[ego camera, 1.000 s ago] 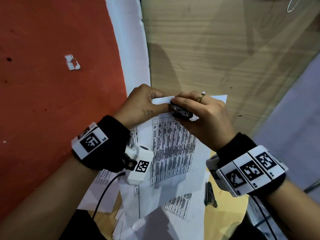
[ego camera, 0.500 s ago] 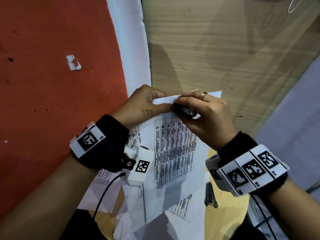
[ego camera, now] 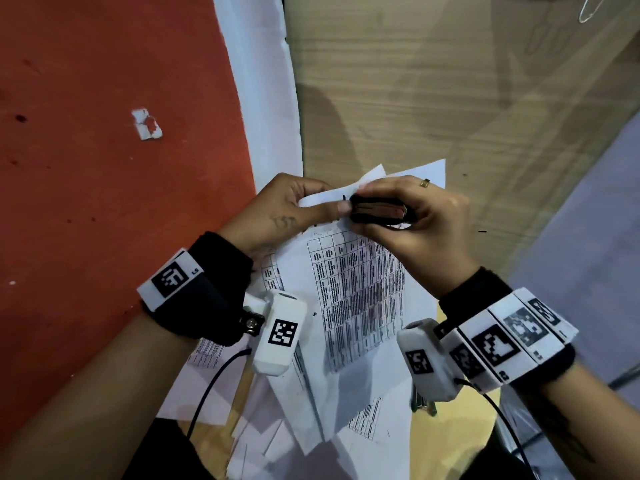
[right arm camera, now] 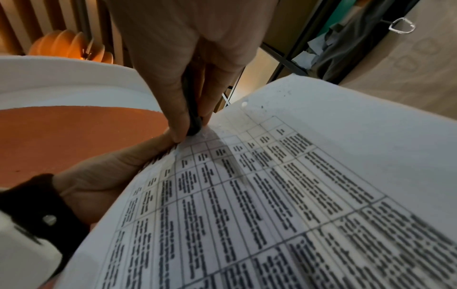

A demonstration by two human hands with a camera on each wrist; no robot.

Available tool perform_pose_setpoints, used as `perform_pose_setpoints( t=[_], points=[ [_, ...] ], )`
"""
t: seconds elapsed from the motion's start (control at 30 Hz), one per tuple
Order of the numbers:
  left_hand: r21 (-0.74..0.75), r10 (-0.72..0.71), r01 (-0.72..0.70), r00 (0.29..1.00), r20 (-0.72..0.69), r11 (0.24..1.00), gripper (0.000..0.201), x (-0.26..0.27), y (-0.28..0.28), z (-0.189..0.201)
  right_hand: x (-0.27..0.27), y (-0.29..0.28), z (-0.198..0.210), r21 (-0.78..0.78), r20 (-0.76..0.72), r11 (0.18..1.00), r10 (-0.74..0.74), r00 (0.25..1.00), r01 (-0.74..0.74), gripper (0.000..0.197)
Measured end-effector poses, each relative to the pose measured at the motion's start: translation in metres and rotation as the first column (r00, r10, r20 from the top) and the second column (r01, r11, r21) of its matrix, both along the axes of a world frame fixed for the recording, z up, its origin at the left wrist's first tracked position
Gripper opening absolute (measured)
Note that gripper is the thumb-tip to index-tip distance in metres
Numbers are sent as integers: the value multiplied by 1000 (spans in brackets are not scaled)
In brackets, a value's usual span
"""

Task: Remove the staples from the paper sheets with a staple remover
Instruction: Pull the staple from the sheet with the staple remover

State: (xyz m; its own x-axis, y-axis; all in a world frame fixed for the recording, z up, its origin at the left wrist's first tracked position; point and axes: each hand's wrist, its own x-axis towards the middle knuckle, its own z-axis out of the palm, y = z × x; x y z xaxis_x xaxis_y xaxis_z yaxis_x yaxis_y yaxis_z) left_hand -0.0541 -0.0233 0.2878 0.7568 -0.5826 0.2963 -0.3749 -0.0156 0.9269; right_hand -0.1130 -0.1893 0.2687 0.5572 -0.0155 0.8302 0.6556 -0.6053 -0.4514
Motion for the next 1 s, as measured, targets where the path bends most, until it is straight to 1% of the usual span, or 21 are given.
perform_pose_setpoints(
  t=[0.07, 0.2, 0.33, 0.4, 0.47, 0.5, 0.6, 0.67, 0.73, 0.8, 0.83, 0.87, 0.93, 1.0],
  points=[
    [8, 17, -17, 1000, 2, 1000, 16, 1, 0, -1, 1, 0, 0, -27, 1, 999, -18, 1000, 18, 26],
    [-41, 6, -9, 999, -51, 999, 10, 0, -2, -1, 0, 2, 1, -26, -9, 998, -61, 998, 60, 29],
    [-108, 2, -21, 984, -177, 994, 14, 2, -2, -3, -3, 4, 2, 1, -70, 999, -35, 997, 35, 37],
    [-102, 25, -44, 983, -183, 994, 12, 0, -3, -3, -5, 4, 1, 4, -85, 1000, -22, 996, 23, 40],
    [-106, 58, -78, 982, -183, 991, 8, -2, -5, -2, -6, 4, 0, 65, -125, 998, 11, 992, -3, 44],
    [-108, 77, -99, 979, -187, 989, 9, -2, -6, -2, -6, 4, -1, 99, -144, 995, 33, 989, -19, 45],
    [-86, 143, -162, 972, -188, 983, 11, -3, -6, -4, -6, 4, -3, 214, -183, 976, 87, 979, -46, 38],
    [-61, 178, -190, 969, -174, 980, 12, -2, -6, -5, -7, 5, -2, 381, -198, 920, 175, 965, -88, 35],
    [-42, 200, -208, 967, -155, 977, 13, -3, -6, -5, -6, 4, -1, 543, -202, 833, 252, 947, -106, 32],
    [-25, 215, -221, 967, -137, 975, 16, -3, -7, -5, -5, 6, 1, 658, -244, 747, 333, 911, -97, 22],
    [-16, 223, -227, 967, -125, 974, 17, -3, -7, -6, -4, 7, 2, 686, -280, 723, 364, 888, -81, 18],
    [-8, 231, -234, 967, -111, 972, 17, -4, -8, -6, -3, 9, 3, 686, -323, 725, 375, 869, -58, 15],
    [0, 240, -241, 967, -81, 971, 15, -5, -10, -6, -2, 16, 4, 605, -400, 796, 327, 856, -21, 11],
    [5, 238, -238, 969, -61, 971, 13, -5, -11, -7, -3, 23, 3, 510, -426, 860, 274, 862, -21, 9]
  ],
)
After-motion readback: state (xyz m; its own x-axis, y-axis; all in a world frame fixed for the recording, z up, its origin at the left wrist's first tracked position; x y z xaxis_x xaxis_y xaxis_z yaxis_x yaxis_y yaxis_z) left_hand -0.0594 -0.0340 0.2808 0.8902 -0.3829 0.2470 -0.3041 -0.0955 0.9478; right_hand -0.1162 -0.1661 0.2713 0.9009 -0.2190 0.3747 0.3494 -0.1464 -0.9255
